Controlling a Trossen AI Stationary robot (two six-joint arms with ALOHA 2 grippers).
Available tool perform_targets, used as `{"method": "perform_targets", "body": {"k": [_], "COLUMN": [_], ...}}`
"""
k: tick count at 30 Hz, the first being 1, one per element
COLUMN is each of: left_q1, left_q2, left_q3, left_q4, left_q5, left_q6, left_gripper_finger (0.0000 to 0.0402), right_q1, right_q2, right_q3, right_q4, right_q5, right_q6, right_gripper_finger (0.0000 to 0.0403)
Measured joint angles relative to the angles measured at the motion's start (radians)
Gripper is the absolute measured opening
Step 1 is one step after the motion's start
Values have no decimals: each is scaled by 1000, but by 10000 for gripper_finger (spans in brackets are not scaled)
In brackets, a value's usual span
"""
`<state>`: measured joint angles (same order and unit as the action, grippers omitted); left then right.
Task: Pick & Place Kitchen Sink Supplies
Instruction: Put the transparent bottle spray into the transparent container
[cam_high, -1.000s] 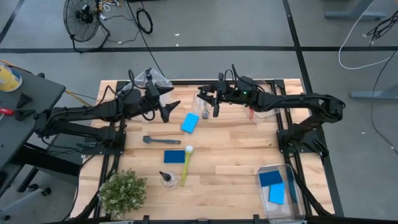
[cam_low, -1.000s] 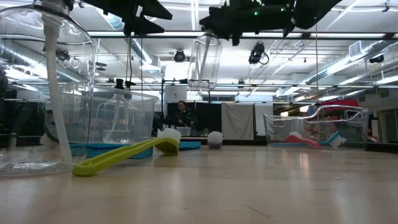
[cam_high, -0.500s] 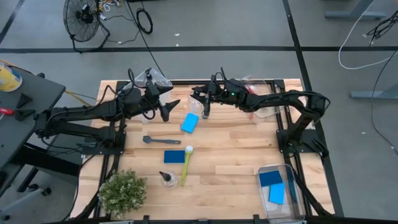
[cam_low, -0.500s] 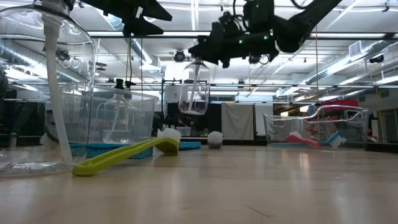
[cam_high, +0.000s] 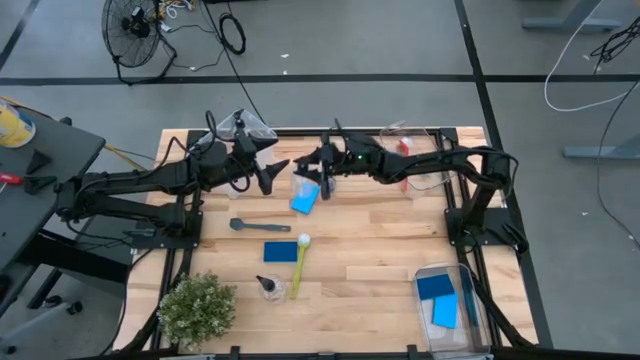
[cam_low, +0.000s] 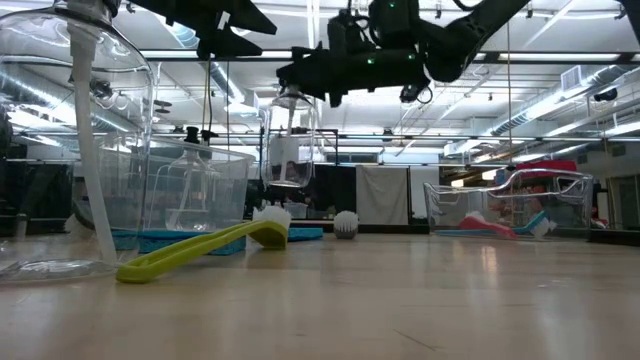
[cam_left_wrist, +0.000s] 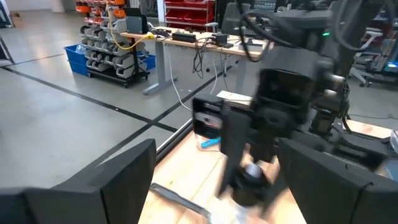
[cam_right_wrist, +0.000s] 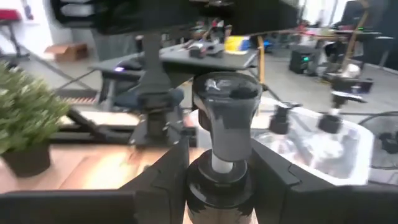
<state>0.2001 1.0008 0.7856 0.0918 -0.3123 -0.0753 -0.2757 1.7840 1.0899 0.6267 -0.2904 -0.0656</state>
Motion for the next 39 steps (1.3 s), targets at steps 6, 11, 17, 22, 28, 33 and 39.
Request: {"method": "perform_targets", "body": {"k": [6, 11, 17, 22, 28, 33, 39], "left_q1": [0, 0, -1, -1, -1, -1, -1], "left_q2": [-4, -42, -115, -156, -174, -174, -177], "left_q3": [0, 0, 1, 1, 1, 1, 1], "left_q4": [0, 1, 3, -2, -33, -32, -33], "left_q5": [-8, -8, -8, -13, -32, -31, -35], "left_q6": [1, 1, 0, 7, 9, 10, 17], "left_gripper_finger": [341, 341, 341, 341, 341, 341, 341], "right_q1": [26, 18, 10, 7, -2, -2, 1], "right_q2": [0, 11, 74, 144, 263, 323, 363], "right_q3": [6, 7, 29, 136, 310, 357, 356], "right_q4": [-22, -10, 23, 21, -61, -54, -85], "right_q5": [-17, -15, -14, -14, -16, -10, -6], "right_q6": [-14, -21, 26, 25, 31, 31, 27], "right_gripper_finger": [134, 134, 134, 134, 134, 133, 133]}}
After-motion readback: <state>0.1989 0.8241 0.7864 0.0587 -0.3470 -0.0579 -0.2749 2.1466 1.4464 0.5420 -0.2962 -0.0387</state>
